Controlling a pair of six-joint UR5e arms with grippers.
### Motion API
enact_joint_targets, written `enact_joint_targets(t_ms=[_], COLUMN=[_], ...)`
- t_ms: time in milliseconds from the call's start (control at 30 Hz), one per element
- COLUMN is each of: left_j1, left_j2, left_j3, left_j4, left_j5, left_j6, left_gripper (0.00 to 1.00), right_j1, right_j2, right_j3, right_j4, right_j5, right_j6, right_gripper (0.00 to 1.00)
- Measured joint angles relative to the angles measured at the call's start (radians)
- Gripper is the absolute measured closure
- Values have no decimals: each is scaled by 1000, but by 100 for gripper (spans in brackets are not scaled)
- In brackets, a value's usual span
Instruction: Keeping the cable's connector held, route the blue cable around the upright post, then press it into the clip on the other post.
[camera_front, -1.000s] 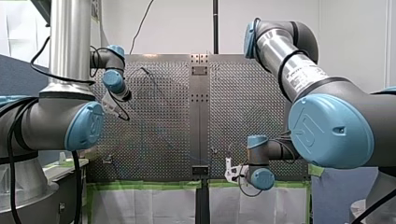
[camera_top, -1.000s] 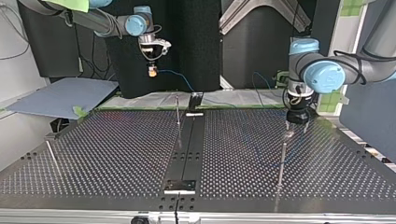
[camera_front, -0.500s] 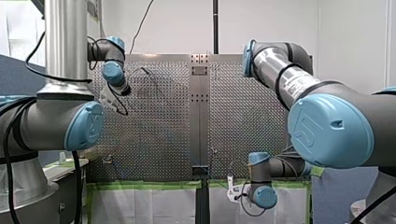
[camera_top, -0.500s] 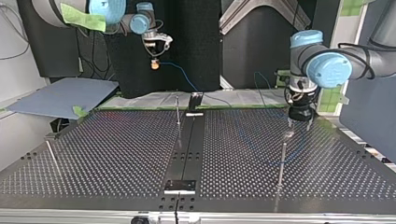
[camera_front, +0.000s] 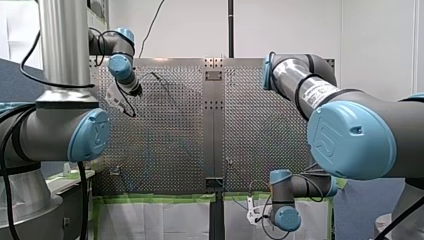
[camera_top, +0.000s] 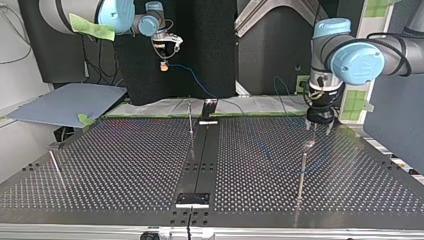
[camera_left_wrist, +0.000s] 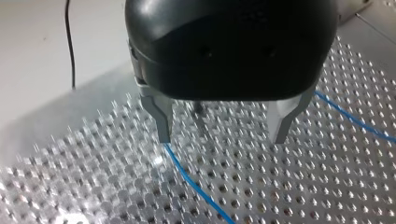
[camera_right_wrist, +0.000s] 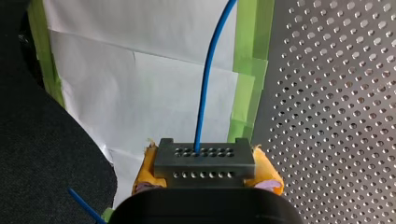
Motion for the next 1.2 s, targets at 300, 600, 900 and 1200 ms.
enact_joint_targets(t_ms=[300, 600, 900, 1200], left_j1=[-5, 6, 4, -3], left_j2=[82, 119, 111, 117], left_j3=[1, 1, 12, 90], left_j4=[7, -26, -46, -77], left_j5=[47, 62, -5, 26], left_j6=[37, 123, 211, 300], left_gripper=[0, 0, 0, 0], right_j1=[-23, -27, -28, -28], right_j2=[1, 1, 1, 1], right_j3=[-29, -50, -54, -55], right_j4=[31, 69, 68, 65], right_j5=[-3, -2, -3, -3], right_j6=[-1, -2, -2, -2], right_gripper=[100, 100, 100, 100])
